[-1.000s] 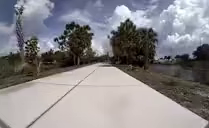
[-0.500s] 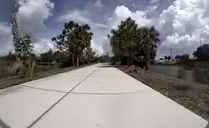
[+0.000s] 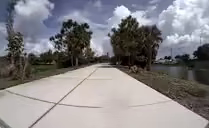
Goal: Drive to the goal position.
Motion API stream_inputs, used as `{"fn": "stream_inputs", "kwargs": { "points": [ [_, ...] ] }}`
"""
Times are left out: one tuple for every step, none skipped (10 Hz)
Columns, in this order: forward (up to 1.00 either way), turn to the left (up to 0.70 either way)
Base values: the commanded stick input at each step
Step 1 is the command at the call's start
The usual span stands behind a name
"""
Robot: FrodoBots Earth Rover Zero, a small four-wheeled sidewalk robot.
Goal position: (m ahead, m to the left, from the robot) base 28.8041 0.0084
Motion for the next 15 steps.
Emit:
{"fn": "stream_inputs", "kwargs": {
  "points": [
    [0.85, 0.0],
    [0.85, 0.0],
    [0.85, 0.0],
    [0.85, 0.0],
    [0.85, 0.0],
    [0.85, 0.0],
    [0.85, 0.0],
    [0.85, 0.0],
    [0.85, 0.0],
    [0.85, 0.0],
    [0.85, 0.0],
    [0.85, 0.0],
    [0.85, 0.0],
    [0.85, 0.0],
    [0.85, 0.0]
  ]
}}
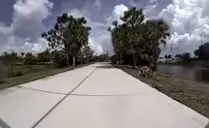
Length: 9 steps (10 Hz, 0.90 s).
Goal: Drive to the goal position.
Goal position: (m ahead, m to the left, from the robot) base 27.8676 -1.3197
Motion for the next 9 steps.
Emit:
{"fn": "stream_inputs", "kwargs": {
  "points": [
    [0.85, 0.0],
    [0.85, 0.0],
    [0.85, 0.0],
    [0.85, 0.0],
    [0.85, 0.0],
    [0.85, 0.0],
    [0.85, 0.0],
    [0.85, 0.0],
    [0.85, 0.0]
  ]
}}
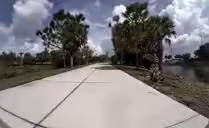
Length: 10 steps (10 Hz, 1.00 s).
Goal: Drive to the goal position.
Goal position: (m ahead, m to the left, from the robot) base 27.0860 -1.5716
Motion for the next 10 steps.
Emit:
{"fn": "stream_inputs", "kwargs": {
  "points": [
    [0.85, 0.0],
    [0.85, 0.0],
    [0.85, 0.0],
    [0.85, 0.0],
    [0.85, 0.0],
    [0.85, 0.0],
    [0.85, 0.0],
    [0.85, 0.0],
    [0.85, 0.0],
    [0.85, 0.0]
  ]
}}
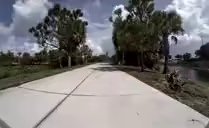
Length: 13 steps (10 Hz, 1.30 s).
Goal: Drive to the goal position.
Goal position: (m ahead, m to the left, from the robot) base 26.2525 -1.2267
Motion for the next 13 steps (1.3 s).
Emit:
{"fn": "stream_inputs", "kwargs": {
  "points": [
    [0.85, 0.0],
    [0.85, 0.0],
    [0.85, 0.0],
    [0.85, 0.0],
    [0.85, 0.0],
    [0.85, 0.0],
    [0.85, 0.0],
    [0.85, 0.0],
    [0.85, 0.0],
    [0.85, 0.0],
    [0.85, 0.0],
    [0.85, 0.0],
    [0.85, 0.0]
  ]
}}
